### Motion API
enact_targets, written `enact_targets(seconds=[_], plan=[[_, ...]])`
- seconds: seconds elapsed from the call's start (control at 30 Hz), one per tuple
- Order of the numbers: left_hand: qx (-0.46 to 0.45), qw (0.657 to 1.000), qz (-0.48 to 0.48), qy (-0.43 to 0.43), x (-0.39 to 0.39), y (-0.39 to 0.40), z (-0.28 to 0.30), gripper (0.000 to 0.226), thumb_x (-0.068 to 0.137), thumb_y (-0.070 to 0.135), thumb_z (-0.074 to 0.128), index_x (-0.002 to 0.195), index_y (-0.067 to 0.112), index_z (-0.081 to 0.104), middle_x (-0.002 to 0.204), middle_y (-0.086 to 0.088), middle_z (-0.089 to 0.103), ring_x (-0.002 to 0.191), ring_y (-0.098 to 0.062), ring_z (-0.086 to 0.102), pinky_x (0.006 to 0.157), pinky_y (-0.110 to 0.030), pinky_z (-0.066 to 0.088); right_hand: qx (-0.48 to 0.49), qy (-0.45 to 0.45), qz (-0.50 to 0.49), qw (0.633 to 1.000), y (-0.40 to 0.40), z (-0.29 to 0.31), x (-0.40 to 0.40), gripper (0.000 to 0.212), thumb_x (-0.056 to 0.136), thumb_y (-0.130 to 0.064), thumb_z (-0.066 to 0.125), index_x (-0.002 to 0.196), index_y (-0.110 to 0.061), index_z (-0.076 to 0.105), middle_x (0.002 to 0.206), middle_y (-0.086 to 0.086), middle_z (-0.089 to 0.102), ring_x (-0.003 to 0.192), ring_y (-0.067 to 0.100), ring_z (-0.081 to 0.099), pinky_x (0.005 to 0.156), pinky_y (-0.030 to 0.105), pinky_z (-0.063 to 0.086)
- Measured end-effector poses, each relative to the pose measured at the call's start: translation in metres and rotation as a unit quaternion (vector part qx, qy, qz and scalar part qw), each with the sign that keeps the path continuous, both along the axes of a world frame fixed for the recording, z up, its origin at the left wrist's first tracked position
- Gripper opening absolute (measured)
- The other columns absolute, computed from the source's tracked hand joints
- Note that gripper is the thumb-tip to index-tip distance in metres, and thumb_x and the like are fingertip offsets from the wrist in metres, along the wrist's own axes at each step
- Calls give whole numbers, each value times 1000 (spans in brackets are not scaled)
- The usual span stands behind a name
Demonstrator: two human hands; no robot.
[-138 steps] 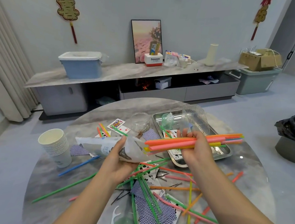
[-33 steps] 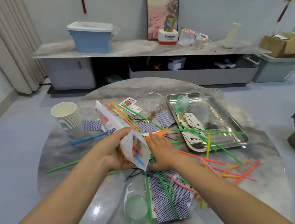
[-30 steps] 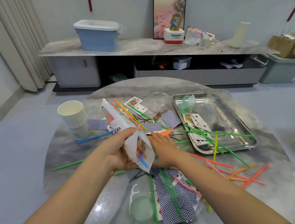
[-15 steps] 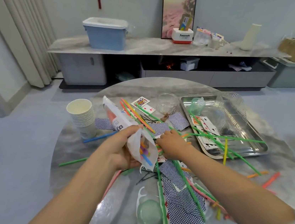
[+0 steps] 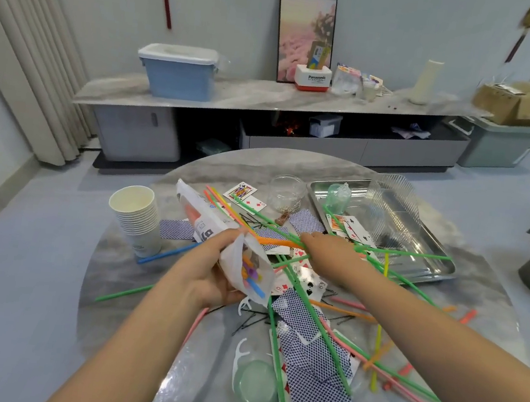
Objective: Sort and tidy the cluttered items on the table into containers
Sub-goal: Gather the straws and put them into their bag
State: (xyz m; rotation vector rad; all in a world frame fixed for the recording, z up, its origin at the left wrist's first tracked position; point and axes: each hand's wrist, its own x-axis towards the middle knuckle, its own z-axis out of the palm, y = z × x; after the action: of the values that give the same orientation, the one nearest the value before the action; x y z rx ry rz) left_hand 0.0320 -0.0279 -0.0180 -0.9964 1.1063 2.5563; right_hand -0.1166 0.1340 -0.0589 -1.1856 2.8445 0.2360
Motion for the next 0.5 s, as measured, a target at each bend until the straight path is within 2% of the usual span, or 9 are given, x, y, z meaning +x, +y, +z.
enact_targets(seconds=[0.17,0.27,0.33,0.4,0.47,0.5], plan=[[-5,1000,0,-4,1,0,-3,30,77,30,71,103,17,63,109,-13,66,94,-33,62,83,-51,49,13,51,-42,998,24,18,-1,24,91,-7,42,114,-13,48,104,7,65,95,28,61,66,30,37],[-9,1000,-3,-4,1,2,-2,22,79,29,70,95,16,63,97,-12,67,87,-32,61,76,-48,49,-33,16,-118,992,41,26,-3,22,96,-21,45,114,-12,52,107,10,64,98,30,59,68,30,37],[-11,1000,-8,-3,1,3,-3,20,80,29,69,91,15,63,92,-12,67,86,-32,61,78,-48,49,-109,-36,-166,980,49,30,-1,25,97,-30,46,110,-10,55,103,11,64,95,30,59,66,30,37],[-12,1000,-8,-3,0,3,-5,27,80,30,70,100,14,63,101,-15,67,90,-34,61,82,-50,49,-210,-76,-191,956,52,33,3,24,96,-33,48,93,-11,56,80,8,61,77,28,56,61,28,34],[-13,1000,-7,-4,-1,7,-6,37,79,30,70,110,14,61,112,-17,65,97,-36,61,83,-52,48,-324,-120,-229,910,54,36,11,37,95,-37,50,67,-13,45,57,1,44,55,20,44,51,29,28],[-15,1000,-6,-3,-1,9,-6,37,79,30,70,112,14,60,115,-17,64,98,-36,61,85,-52,48,-387,-148,-253,874,55,38,15,43,94,-39,51,60,-15,41,51,-1,39,49,16,38,48,28,26]])
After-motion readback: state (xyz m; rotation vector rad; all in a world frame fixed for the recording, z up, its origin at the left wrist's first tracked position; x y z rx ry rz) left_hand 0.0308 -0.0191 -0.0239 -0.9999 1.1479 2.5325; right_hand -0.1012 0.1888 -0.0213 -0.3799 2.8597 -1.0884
